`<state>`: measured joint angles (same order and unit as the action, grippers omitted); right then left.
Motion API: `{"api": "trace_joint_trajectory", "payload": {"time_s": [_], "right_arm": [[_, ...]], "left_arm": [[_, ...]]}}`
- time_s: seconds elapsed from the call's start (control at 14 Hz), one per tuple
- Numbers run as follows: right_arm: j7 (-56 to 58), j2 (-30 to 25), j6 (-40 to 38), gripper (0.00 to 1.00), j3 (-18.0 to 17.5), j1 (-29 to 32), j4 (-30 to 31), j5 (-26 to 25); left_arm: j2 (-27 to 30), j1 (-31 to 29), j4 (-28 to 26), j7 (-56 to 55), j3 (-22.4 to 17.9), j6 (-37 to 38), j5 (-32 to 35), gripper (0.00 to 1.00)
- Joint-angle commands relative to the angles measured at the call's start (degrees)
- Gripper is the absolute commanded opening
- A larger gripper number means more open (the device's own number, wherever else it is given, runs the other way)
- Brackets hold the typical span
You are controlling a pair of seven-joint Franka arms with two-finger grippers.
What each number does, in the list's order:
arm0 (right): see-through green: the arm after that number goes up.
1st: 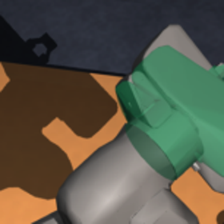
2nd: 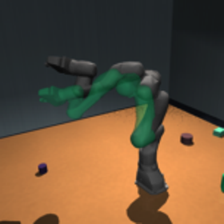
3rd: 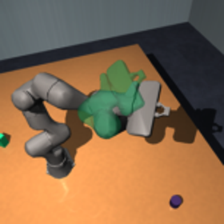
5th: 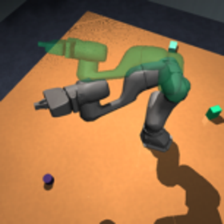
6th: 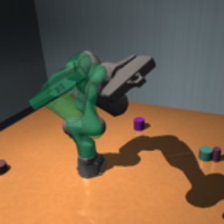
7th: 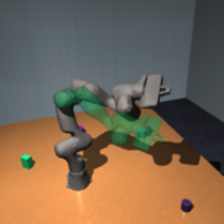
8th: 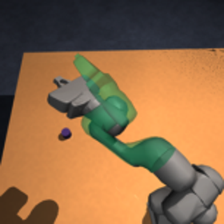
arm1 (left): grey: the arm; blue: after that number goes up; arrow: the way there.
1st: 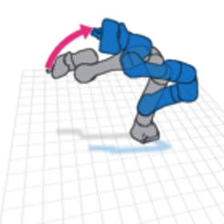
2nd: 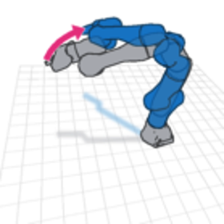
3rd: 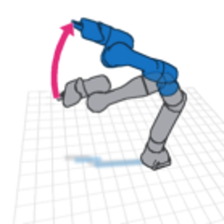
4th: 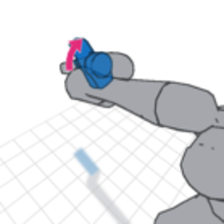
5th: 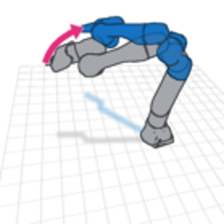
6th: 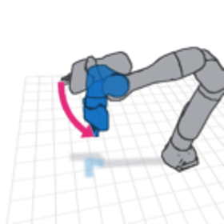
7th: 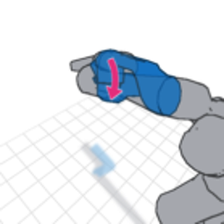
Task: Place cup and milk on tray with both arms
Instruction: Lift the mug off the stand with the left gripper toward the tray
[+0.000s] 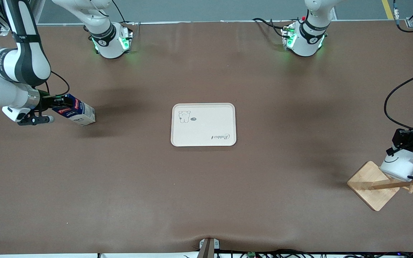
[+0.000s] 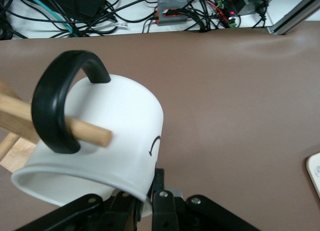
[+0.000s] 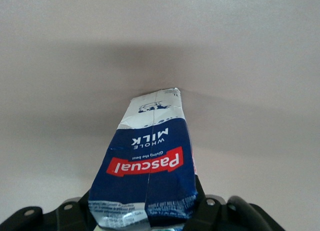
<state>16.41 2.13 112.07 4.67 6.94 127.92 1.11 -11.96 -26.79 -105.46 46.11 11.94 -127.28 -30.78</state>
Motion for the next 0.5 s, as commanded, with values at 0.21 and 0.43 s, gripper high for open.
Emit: {"api": "trace_joint_trajectory", "payload": {"time_s": [0.21,0.43], "right_arm": [[0.46,0.16,-6.51,0.31,-0.63,2.90,-7.85,-0.23],[0.55,0.33,-8.44,0.22,-0.63,2.99,-10.22,-0.23]], "left_arm": [[2.55,-0.37,-0.36,-4.26,0.72,10.38,-0.16,0.00],[4.39,-0.11,-0.45,-9.27,1.76,13.01,-0.08,0.00]]}}
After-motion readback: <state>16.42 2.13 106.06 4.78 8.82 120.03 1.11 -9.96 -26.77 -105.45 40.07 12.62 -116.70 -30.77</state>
